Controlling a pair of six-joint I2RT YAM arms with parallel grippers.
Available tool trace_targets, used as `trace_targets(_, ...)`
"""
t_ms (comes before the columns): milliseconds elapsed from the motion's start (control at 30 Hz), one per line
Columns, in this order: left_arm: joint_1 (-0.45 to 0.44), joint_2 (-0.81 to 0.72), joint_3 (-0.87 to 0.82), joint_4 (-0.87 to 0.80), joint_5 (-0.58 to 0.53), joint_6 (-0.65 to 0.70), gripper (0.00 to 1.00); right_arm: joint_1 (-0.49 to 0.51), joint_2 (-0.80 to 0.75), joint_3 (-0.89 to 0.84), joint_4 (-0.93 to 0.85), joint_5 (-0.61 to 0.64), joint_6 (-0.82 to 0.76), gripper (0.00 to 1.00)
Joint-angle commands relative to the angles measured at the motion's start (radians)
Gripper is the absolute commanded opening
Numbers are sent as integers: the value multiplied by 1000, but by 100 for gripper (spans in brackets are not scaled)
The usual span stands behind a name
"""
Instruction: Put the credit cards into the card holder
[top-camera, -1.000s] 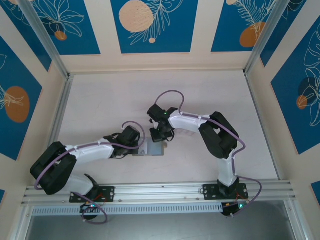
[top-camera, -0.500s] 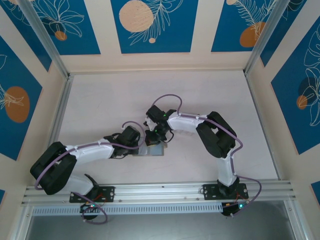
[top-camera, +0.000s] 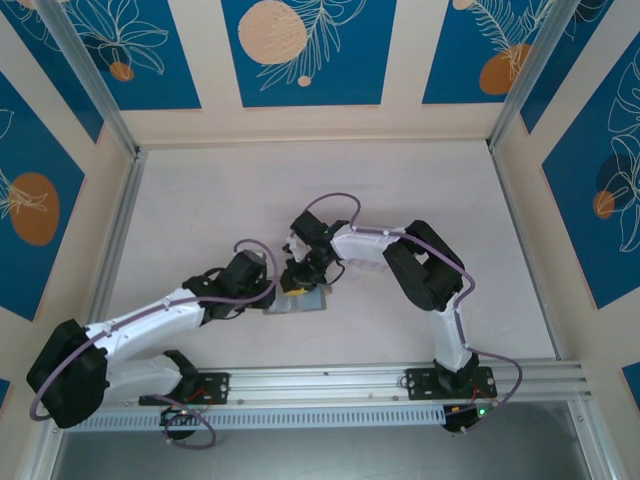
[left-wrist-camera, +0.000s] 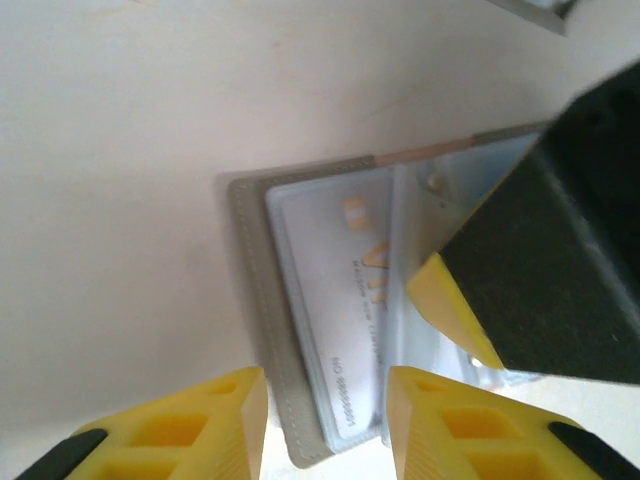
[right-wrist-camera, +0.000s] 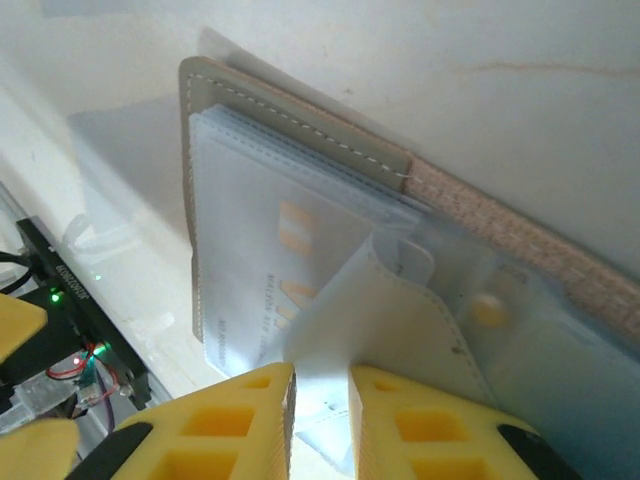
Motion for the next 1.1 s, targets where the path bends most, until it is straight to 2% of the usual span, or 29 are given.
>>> trace_targets(0,-35,4,-3,-19,61,51,38,-15,9,1,16,-58,33,27)
trace_targets(167,-75,2,-18,38,95,73,44,-29,27,26,38,-148,61,32)
trace_targets(367,-128,47,-6,31,43,100,47,-43,71,65,10,-181,79,32)
trace_targets(633,-208,158,10,32,-119,99,53,-55,95,70,9,-223,91,33)
trace_targets(833,-216,209,25,1,-284,47,53,-55,81,70,-7,-224,77,33)
trace_targets(1067,-216,196,19,-38,-379,-14,52,-68,8,75,-49,-188,31,33)
